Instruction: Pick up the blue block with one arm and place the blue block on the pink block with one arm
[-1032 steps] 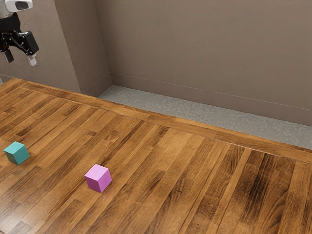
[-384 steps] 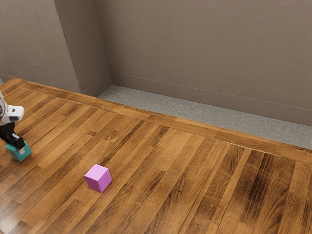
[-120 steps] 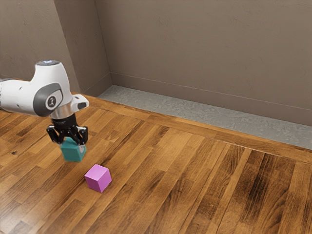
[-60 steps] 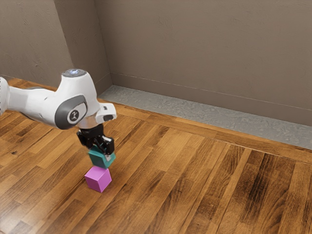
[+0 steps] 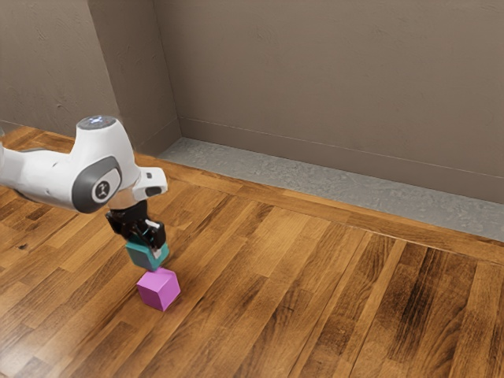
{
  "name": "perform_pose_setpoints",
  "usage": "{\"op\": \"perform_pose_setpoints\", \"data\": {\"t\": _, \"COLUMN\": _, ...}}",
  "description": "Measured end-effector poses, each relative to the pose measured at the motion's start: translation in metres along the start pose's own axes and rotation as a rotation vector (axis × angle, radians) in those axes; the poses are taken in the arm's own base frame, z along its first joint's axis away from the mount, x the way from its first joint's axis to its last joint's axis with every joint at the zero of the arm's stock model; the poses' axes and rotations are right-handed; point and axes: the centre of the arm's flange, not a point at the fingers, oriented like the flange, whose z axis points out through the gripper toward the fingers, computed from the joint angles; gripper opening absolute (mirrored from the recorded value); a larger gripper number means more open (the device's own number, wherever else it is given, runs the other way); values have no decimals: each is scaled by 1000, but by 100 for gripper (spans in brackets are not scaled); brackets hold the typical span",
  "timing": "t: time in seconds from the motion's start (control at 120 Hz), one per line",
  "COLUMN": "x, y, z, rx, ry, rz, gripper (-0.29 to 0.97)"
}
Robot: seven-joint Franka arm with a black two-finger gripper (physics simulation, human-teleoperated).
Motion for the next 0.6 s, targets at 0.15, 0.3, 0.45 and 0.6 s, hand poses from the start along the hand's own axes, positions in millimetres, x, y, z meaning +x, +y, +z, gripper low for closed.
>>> {"op": "perform_pose_setpoints", "data": {"t": 0.15, "x": -5, "y": -24, "z": -1, "rx": 2, "ry": 2, "rz": -43, "gripper": 39}}
{"op": "perform_pose_setpoints", "data": {"t": 0.3, "x": -6, "y": -3, "z": -1, "rx": -1, "ry": 1, "rz": 1, "gripper": 39}}
{"op": "perform_pose_setpoints", "data": {"t": 0.45, "x": -8, "y": 15, "z": 1, "rx": -10, "ry": -6, "rz": 39, "gripper": 39}}
{"op": "perform_pose_setpoints", "data": {"t": 0.6, "x": -9, "y": 8, "z": 2, "rx": -14, "ry": -6, "rz": 25, "gripper": 39}}
